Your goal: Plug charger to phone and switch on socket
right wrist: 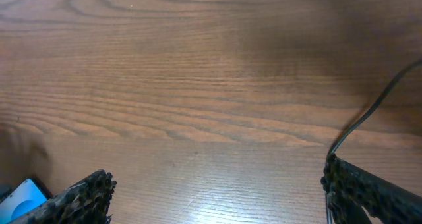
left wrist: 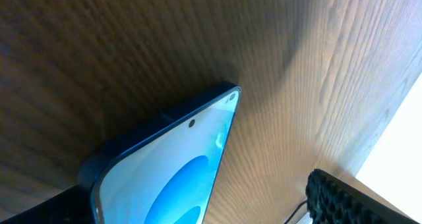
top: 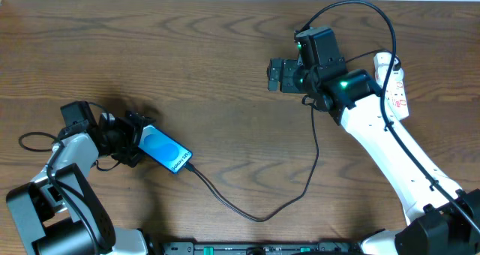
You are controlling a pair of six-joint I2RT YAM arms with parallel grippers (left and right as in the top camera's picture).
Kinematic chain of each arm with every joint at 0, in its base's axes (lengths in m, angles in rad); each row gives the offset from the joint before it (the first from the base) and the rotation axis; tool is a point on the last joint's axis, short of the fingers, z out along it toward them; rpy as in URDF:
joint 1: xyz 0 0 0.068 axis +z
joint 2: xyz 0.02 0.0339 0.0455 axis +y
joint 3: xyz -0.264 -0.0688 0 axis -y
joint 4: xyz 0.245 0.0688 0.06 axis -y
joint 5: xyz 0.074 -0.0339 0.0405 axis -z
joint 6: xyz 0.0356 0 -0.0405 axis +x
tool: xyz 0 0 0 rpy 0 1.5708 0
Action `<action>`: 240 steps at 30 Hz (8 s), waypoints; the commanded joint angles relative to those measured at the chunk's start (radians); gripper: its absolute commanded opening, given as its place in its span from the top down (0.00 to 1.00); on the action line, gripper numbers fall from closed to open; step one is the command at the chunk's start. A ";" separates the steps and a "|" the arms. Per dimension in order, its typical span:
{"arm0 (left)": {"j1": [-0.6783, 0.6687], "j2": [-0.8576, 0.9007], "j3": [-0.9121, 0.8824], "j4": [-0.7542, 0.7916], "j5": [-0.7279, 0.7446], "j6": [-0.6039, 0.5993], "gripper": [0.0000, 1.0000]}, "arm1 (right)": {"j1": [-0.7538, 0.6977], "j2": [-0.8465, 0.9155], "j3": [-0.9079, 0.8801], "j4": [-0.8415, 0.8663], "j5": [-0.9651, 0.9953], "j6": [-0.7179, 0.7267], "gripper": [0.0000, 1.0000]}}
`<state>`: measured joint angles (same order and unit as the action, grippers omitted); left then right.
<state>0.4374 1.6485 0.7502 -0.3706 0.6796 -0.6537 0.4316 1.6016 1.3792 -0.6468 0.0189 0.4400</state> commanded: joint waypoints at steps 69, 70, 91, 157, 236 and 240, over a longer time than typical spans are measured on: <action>-0.073 -0.129 0.275 -0.365 -0.356 0.264 0.07 | 0.009 -0.006 0.008 0.008 0.005 0.008 0.01; -0.091 -0.140 0.281 -0.365 -0.356 0.270 0.07 | 0.009 -0.006 0.008 0.008 0.005 0.008 0.01; -0.465 -0.354 0.386 -0.472 -0.663 0.470 0.07 | 0.008 -0.003 0.008 0.000 0.006 0.007 0.01; -0.511 -0.467 0.497 -0.568 -0.759 0.489 0.07 | -0.563 0.009 0.023 -0.353 -0.682 -0.407 0.01; -0.511 -0.467 0.497 -0.568 -0.759 0.488 0.07 | -0.806 0.626 0.408 -0.319 -0.471 -0.673 0.01; -0.511 -0.467 0.497 -0.568 -0.759 0.488 0.07 | -0.806 0.626 0.399 -0.314 -0.475 -0.673 0.01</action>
<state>-0.0692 1.1816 1.2312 -0.9356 -0.0593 -0.1787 -0.3813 2.2215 1.7916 -0.9619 -0.4145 -0.2199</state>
